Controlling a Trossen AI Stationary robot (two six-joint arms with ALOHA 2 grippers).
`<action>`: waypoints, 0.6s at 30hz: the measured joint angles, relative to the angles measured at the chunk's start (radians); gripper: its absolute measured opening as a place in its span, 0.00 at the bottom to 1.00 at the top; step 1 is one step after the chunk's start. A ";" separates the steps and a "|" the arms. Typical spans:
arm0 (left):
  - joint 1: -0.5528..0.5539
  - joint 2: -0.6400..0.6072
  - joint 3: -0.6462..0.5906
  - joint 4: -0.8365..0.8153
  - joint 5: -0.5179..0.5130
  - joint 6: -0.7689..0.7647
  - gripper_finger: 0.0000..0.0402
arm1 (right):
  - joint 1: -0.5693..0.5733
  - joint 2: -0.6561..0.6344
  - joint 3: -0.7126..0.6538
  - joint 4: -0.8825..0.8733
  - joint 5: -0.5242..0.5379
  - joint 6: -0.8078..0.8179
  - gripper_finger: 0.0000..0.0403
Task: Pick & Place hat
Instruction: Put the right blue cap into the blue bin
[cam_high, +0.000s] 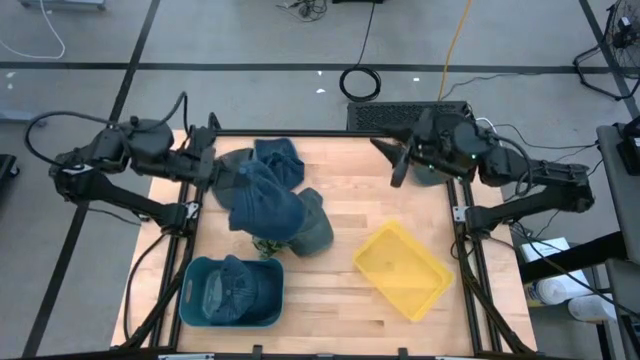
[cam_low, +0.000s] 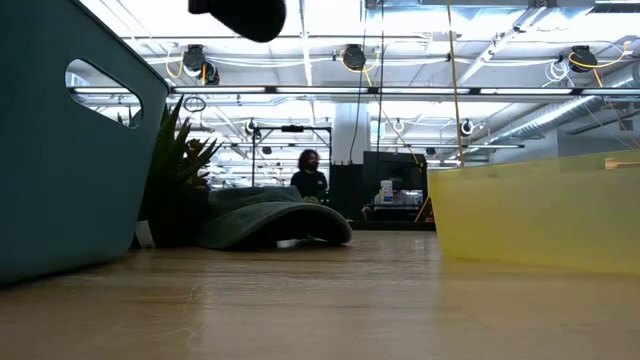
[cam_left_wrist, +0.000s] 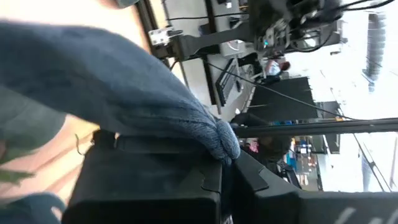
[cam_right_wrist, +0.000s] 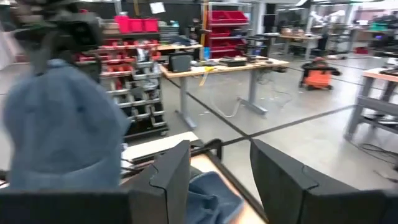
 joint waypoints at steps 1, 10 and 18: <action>-0.021 0.000 0.000 -0.011 -0.024 -0.019 0.01 | -0.015 0.000 0.000 -0.003 0.000 -0.006 0.39; -0.225 0.013 0.002 -0.032 -0.233 -0.202 0.01 | -0.099 0.000 0.000 -0.038 -0.003 -0.056 0.39; -0.368 0.070 0.002 -0.033 -0.333 -0.337 0.01 | -0.109 0.000 0.000 -0.039 -0.087 -0.079 0.39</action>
